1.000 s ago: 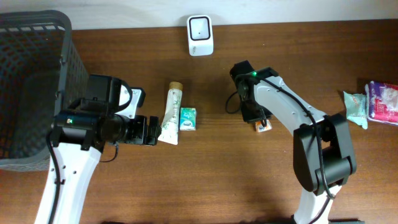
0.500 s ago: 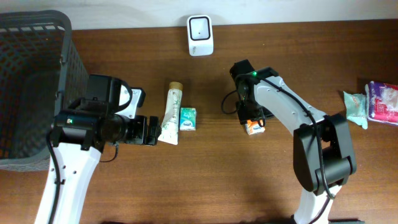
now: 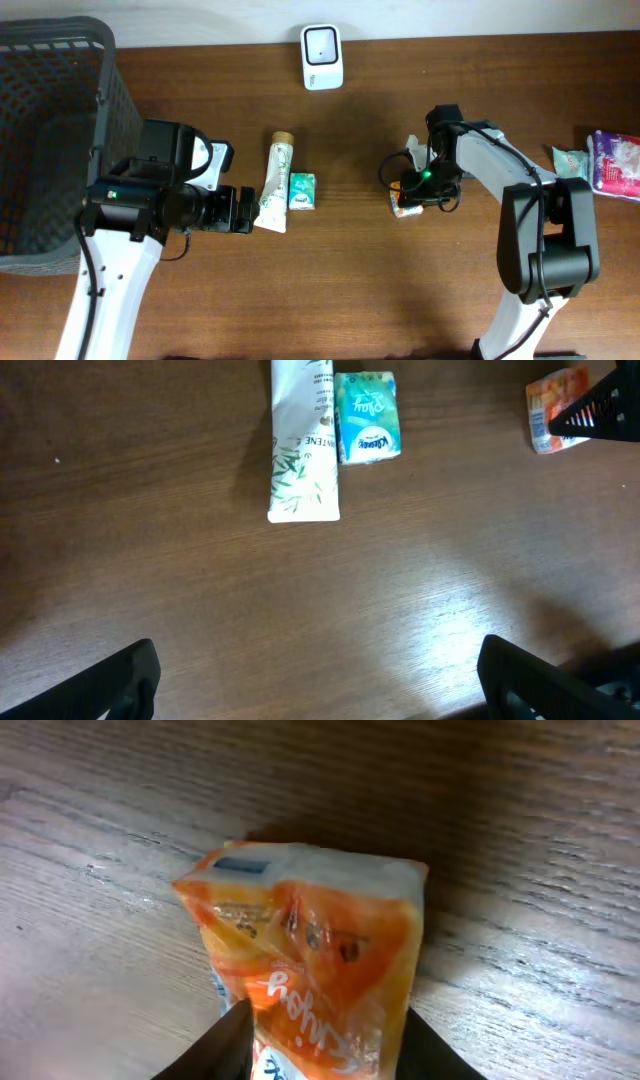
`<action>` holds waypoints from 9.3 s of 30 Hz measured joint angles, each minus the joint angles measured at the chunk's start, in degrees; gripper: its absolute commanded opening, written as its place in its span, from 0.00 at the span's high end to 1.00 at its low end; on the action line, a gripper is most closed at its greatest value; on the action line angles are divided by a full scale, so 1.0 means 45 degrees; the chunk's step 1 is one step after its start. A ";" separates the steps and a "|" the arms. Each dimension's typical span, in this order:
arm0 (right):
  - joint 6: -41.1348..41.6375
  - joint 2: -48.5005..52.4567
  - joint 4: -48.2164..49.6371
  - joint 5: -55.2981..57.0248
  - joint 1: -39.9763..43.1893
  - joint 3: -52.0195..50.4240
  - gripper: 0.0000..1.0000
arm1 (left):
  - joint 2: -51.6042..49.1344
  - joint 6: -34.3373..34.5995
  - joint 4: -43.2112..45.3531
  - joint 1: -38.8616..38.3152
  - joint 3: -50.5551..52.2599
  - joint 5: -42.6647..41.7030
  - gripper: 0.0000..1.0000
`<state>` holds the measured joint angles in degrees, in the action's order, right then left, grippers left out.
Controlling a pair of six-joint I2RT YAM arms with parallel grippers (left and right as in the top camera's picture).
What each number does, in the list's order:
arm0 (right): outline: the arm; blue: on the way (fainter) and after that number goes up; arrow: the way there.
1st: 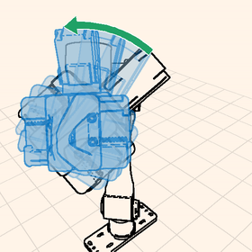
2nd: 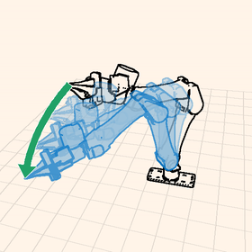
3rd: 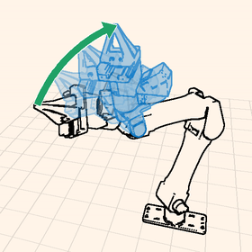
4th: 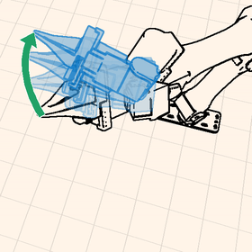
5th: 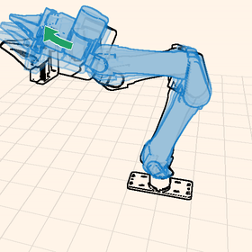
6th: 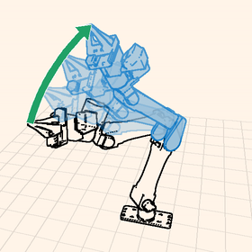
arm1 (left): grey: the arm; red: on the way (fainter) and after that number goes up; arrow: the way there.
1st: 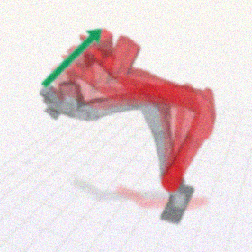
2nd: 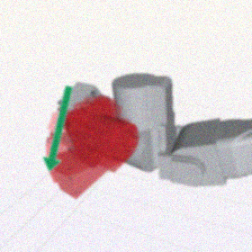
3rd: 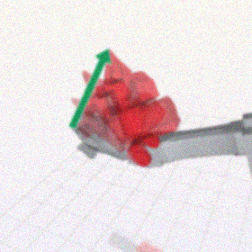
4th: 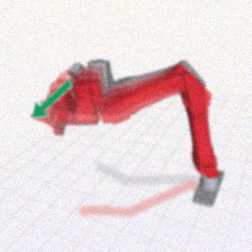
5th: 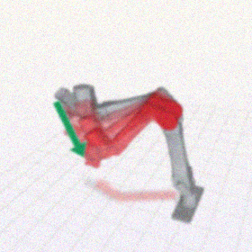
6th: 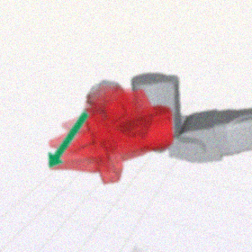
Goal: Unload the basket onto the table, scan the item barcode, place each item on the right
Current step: 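Raise the orange packet to the white scanner, then carry the orange packet right and set it beside the green pouch, then reach the right gripper to the teal tissue packet and grasp it, then lift the teal packet toward the white scanner, then carry the teal packet right and set it beside the orange packet, then reach the right gripper to the white bamboo tube and grasp it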
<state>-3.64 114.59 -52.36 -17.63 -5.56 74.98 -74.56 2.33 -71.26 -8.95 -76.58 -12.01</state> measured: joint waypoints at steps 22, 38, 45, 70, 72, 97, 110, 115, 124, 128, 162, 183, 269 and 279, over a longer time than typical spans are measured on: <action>-0.2565 0.2977 1.3828 0.4707 -0.2584 0.6411 0.94 | 0.0000 0.0000 0.0000 0.0000 0.0000 0.0000 0.01; -0.7276 0.6115 1.0331 0.5523 -0.3585 1.0598 0.96 | 0.0000 0.0000 0.0000 0.0000 0.0000 0.0000 0.01; -0.3245 0.6096 0.4784 0.7043 -0.2200 1.3527 0.96 | 0.0000 0.0000 -0.0005 0.0000 0.0000 0.0000 0.01; 0.1064 0.1506 -0.7592 0.0976 0.6465 1.2643 0.24 | 0.0000 0.0000 0.0024 0.0000 0.0000 0.0000 0.01; 0.0500 0.0141 -0.8408 0.0155 0.6363 1.2648 0.24 | 0.0000 0.0000 0.0005 0.0000 0.0000 0.0000 0.01; 0.4483 -0.0272 -0.1865 -0.1783 -0.5309 0.5950 0.01 | 0.0000 0.0000 0.0000 0.0000 0.0000 0.0000 0.01; 0.5425 0.0044 -0.1161 -0.1783 -0.5309 0.5950 0.01 | 0.0000 0.0000 0.0000 0.0000 0.0000 0.0000 0.01; 0.5493 0.0690 -0.1608 -0.1195 -0.5309 0.5950 0.01 | 0.0000 -0.0005 0.0000 0.0000 0.0000 0.0000 0.01; 0.4784 0.1059 -0.0928 -0.0364 -0.5202 0.5950 0.47 | 0.0000 0.0000 0.0000 0.0000 0.0000 0.0000 0.01; 0.4779 0.2074 -0.0525 -0.0563 -0.5139 0.5950 0.53 | 0.0000 0.0000 0.0000 0.0000 0.0000 0.0005 0.01; -0.0442 0.3342 -0.2948 -0.7159 -0.2137 0.4707 0.96 | 0.0000 0.0000 0.0005 0.0000 0.0000 0.0005 0.01; -0.0262 0.3332 -0.5105 -0.2040 -0.1676 0.5625 0.44 | 0.0000 0.0000 0.0000 0.0000 0.0000 0.0005 0.01; 0.4707 0.4425 -0.0034 -0.1039 -0.6212 0.9709 0.44 | 0.0000 0.0000 0.0000 0.0000 0.0000 0.0000 0.01; 0.5523 0.5260 -0.2375 0.1579 -0.6615 0.9816 0.96 | 0.0000 0.0000 0.0000 0.0000 0.0000 0.0000 0.01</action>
<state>21.21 138.26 -63.05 -10.52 -35.33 119.15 -74.56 2.33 -71.26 -8.95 -76.58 -12.01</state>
